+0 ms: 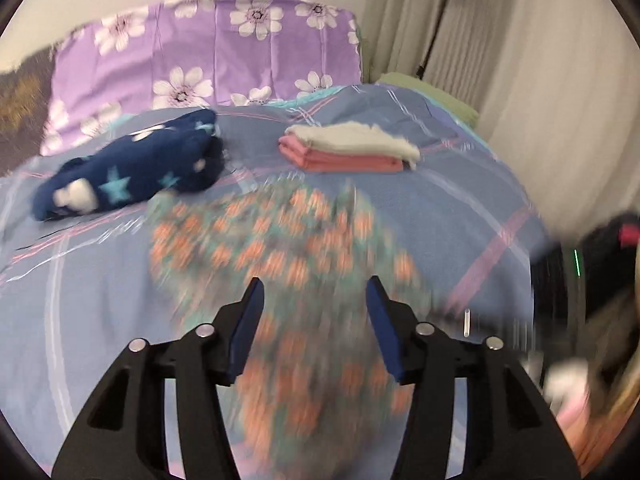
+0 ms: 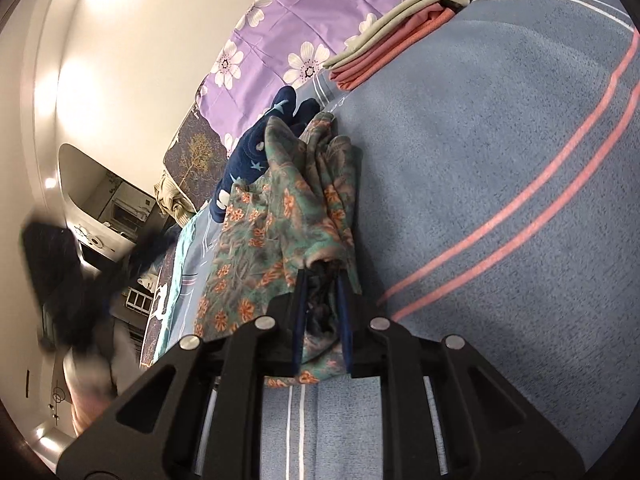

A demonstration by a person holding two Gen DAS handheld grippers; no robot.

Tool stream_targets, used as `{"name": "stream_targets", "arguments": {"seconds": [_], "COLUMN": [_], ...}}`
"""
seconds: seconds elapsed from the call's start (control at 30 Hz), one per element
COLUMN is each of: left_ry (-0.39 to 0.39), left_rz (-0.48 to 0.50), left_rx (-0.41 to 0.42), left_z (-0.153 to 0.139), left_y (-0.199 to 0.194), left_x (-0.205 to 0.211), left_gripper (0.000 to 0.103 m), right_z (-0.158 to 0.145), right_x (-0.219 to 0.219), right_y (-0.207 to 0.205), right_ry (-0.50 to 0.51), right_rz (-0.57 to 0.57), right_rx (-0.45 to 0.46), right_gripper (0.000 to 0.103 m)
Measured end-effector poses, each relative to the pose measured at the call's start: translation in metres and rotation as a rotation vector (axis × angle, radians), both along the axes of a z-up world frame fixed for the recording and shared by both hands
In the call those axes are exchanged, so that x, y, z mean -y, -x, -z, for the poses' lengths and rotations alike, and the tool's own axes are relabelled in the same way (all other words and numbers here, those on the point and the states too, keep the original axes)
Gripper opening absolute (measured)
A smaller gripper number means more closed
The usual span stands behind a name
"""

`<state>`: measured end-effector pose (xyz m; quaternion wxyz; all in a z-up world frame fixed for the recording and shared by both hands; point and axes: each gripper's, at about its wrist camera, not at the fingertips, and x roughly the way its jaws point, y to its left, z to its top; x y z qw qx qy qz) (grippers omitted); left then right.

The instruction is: Fold small clothes

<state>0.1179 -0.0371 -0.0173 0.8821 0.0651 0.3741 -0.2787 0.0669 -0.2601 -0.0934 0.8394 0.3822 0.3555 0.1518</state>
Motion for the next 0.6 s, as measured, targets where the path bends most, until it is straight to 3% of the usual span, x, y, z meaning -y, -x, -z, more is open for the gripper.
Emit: {"name": "stream_targets", "arguments": {"seconds": [0.13, 0.23, 0.47, 0.6], "left_ry": [-0.080, -0.099, -0.095, -0.174], "left_rz": [0.024, 0.003, -0.117, -0.169], "left_rx": [-0.002, -0.028, 0.026, 0.050], "left_z": [0.030, 0.051, 0.066, 0.072], "left_y": [0.057, 0.075, 0.057, 0.043], "left_x": [-0.027, -0.036, -0.045, -0.033], "left_gripper": [0.056, 0.056, 0.056, 0.056], "right_z": [0.000, -0.002, -0.013, -0.016], "right_x": [-0.002, -0.004, -0.010, -0.017], "right_y": [-0.001, 0.001, 0.007, 0.008], "right_ry": [0.013, 0.032, 0.086, 0.112], "right_rz": [0.007, 0.015, 0.027, 0.000], "right_rx": [0.014, 0.036, 0.127, 0.163], "right_gripper": [0.014, 0.014, 0.007, 0.003]}}
